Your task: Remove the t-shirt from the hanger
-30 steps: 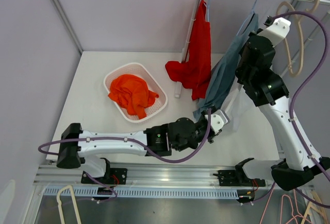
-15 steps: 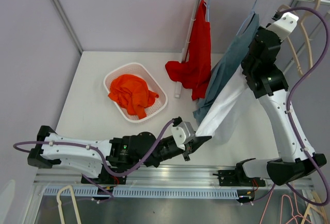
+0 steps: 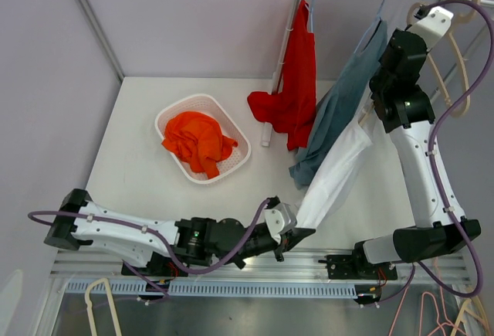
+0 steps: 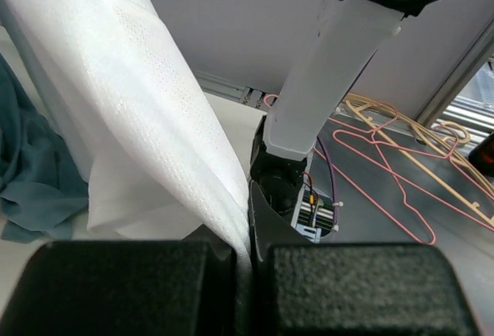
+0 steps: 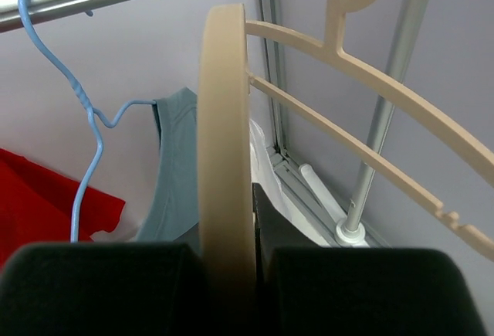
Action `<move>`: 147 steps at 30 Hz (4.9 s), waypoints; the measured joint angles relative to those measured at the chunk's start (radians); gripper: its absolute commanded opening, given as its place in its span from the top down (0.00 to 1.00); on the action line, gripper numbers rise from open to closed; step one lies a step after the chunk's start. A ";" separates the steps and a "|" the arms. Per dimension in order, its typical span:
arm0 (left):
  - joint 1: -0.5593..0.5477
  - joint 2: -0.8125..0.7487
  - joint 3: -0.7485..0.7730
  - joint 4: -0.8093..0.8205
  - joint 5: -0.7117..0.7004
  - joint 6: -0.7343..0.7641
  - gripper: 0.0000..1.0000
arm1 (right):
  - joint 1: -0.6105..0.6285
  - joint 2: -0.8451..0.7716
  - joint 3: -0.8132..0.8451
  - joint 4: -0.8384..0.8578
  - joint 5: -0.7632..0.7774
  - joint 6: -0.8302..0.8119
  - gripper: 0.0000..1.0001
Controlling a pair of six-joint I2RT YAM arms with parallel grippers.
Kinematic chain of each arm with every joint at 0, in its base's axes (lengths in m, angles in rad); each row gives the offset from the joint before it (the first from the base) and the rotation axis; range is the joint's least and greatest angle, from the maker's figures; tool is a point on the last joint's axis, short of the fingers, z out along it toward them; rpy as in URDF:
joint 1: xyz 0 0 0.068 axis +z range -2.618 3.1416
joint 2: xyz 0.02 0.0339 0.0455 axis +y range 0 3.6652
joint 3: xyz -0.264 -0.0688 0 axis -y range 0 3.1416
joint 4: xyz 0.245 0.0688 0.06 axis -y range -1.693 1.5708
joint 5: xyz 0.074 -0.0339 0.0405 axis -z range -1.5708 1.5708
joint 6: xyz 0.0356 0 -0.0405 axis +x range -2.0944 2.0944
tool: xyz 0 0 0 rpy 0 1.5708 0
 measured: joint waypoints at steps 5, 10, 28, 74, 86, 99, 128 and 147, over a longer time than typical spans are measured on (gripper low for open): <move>-0.001 0.086 -0.034 0.109 0.011 -0.020 0.99 | -0.021 0.008 0.030 -0.022 -0.032 0.005 1.00; -0.001 0.196 -0.081 0.204 -0.006 -0.025 0.99 | -0.046 0.036 0.129 -0.097 -0.072 0.022 1.00; 0.467 0.458 0.466 -0.105 0.168 -0.107 0.99 | 0.079 -0.148 0.216 -0.552 -0.383 0.222 1.00; 0.976 0.268 0.960 -0.612 0.369 -0.156 0.99 | -0.117 -0.009 0.212 -0.175 -0.423 -0.107 1.00; 1.268 0.531 1.378 -0.531 0.409 -0.174 0.99 | -0.274 0.204 0.327 -0.004 -0.634 -0.100 1.00; 1.490 0.375 1.075 -0.340 0.280 -0.185 0.99 | -0.312 0.408 0.471 0.059 -0.708 -0.100 1.00; 1.321 0.180 -0.064 -0.479 0.248 -0.482 0.77 | -0.314 0.330 0.204 0.220 -0.671 -0.095 1.00; 1.123 -0.027 -0.018 -0.468 0.055 -0.400 0.01 | -0.314 0.259 0.222 0.080 -0.617 -0.092 0.70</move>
